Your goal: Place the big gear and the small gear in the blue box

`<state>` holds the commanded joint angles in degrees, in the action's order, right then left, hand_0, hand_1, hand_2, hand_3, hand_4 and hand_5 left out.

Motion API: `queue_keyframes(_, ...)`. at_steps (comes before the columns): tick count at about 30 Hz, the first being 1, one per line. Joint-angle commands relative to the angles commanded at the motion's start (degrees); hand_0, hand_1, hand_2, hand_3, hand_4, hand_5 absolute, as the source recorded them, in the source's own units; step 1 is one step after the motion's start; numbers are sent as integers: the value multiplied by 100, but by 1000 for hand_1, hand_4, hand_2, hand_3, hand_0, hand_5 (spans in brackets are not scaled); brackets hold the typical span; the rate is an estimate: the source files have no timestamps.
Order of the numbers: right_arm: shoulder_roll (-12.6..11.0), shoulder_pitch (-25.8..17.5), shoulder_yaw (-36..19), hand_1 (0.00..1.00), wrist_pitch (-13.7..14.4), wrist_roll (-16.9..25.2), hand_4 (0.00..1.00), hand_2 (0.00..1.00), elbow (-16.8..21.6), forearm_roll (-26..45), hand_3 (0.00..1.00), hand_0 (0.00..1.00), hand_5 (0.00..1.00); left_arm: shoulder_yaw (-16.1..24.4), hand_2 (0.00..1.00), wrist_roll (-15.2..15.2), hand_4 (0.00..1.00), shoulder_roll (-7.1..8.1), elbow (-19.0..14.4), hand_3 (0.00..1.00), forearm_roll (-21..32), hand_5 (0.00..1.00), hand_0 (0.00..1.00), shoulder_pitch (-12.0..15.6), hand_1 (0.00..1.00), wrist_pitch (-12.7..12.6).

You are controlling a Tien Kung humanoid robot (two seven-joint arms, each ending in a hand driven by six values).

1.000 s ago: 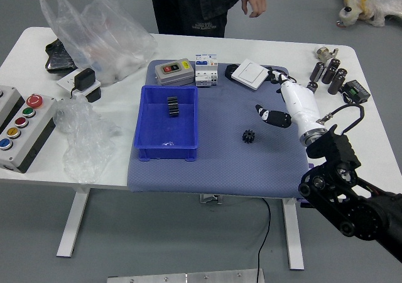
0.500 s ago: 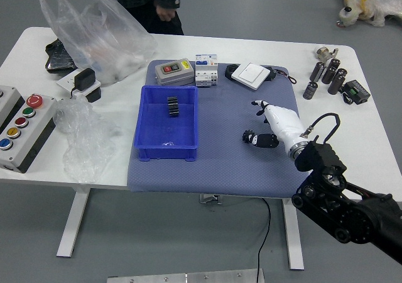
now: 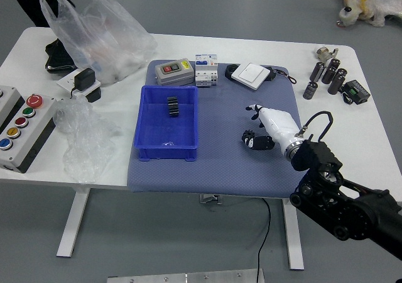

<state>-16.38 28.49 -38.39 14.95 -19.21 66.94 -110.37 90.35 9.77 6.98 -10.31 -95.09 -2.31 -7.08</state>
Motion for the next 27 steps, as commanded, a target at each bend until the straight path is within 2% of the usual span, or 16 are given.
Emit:
queue_keyframes(1, 4, 25, 32, 555, -5, -1, 815, 679, -22, 15, 796, 399, 256, -1, 501, -1, 692, 2, 0, 655, -1, 274, 619, -2, 469, 0)
queue_keyframes(6, 24, 64, 144, 555, -22, -8, 815, 679, -95, 135, 796, 399, 256, -6, 501, -5, 692, 6, 0, 655, 5, 274, 619, -10, 469, 2)
queue_keyframes(7, 25, 66, 156, 534, -25, -9, 687, 577, -99, 149, 661, 382, 213, -2, 501, -4, 692, 7, 0, 655, 2, 274, 619, -9, 470, 2)
queue_keyframes(12, 24, 82, 224, 534, -43, -9, 687, 577, -116, 237, 661, 382, 213, 4, 501, -9, 692, 15, 0, 655, 1, 274, 619, -13, 470, 3)
queue_keyframes(13, 25, 86, 234, 513, -47, -8, 635, 511, -120, 252, 611, 368, 131, 4, 500, -12, 692, 18, 0, 655, 4, 274, 619, -17, 470, 4)
queue_keyframes(18, 28, 103, 283, 513, -71, -5, 635, 511, -142, 317, 611, 368, 131, 10, 500, -25, 692, 29, 0, 655, 12, 274, 619, -31, 470, 4)
queue_keyframes(19, 30, 106, 292, 509, -76, -4, 670, 465, -146, 326, 574, 358, 45, 13, 500, -27, 693, 30, 0, 654, 11, 276, 619, -32, 470, 5)
queue_keyframes(27, 31, 124, 325, 513, -85, -2, 642, 454, -158, 320, 571, 363, 23, 35, 502, -41, 691, 33, 0, 656, 2, 271, 619, -35, 471, 4)
